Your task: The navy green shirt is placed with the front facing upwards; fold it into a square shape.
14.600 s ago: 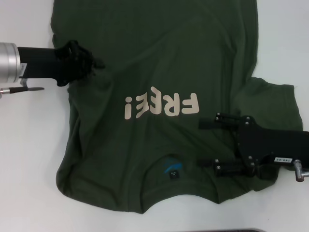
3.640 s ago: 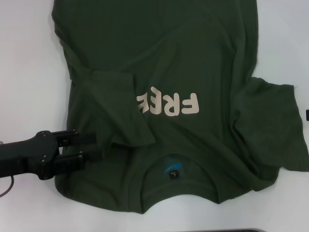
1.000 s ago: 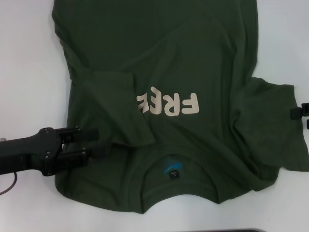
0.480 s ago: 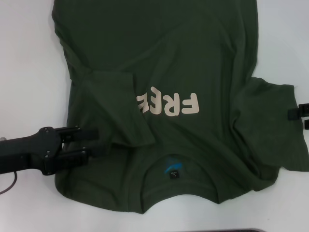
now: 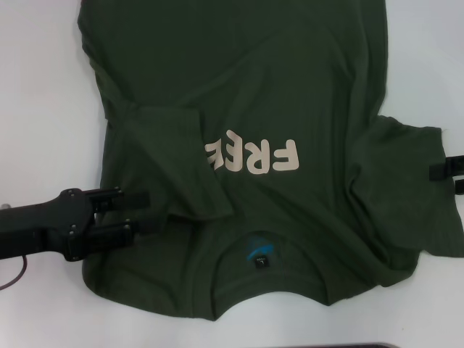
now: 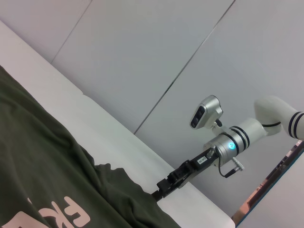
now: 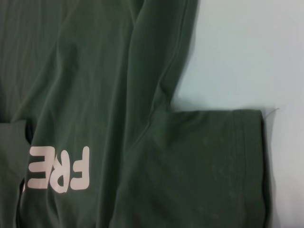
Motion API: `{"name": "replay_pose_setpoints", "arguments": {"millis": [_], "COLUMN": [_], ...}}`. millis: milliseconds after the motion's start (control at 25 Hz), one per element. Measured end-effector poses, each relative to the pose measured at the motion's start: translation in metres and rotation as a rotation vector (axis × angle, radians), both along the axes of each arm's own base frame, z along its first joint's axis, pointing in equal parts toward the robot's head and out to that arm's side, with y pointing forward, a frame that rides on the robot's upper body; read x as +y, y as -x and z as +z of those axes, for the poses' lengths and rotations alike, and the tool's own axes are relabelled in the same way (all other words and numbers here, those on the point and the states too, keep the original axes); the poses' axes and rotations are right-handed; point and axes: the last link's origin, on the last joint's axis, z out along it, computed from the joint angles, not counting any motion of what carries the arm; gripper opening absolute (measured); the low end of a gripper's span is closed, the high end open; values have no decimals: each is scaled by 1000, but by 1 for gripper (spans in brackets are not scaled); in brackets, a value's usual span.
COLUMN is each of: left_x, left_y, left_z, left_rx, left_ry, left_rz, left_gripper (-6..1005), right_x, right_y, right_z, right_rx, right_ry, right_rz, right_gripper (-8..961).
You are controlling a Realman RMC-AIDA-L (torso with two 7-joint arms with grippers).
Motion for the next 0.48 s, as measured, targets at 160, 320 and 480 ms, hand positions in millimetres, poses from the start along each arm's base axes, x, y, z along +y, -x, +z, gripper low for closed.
{"name": "replay_pose_setpoints", "arguments": {"millis": [160, 320, 480], "left_x": [0, 0, 0], "left_y": [0, 0, 0], "left_z": [0, 0, 0], "left_rx": [0, 0, -1], "left_ry": [0, 0, 0], "left_rz": [-1, -1, -1], "left_gripper": [613, 613, 613], "right_x": [1, 3, 4], "right_y": [2, 3, 4], "right_z": [-2, -3, -5], "right_rx": [8, 7, 12], "right_ry": [3, 1, 3], "right_rz": [3, 5, 6], "right_gripper": [827, 821, 816]}}
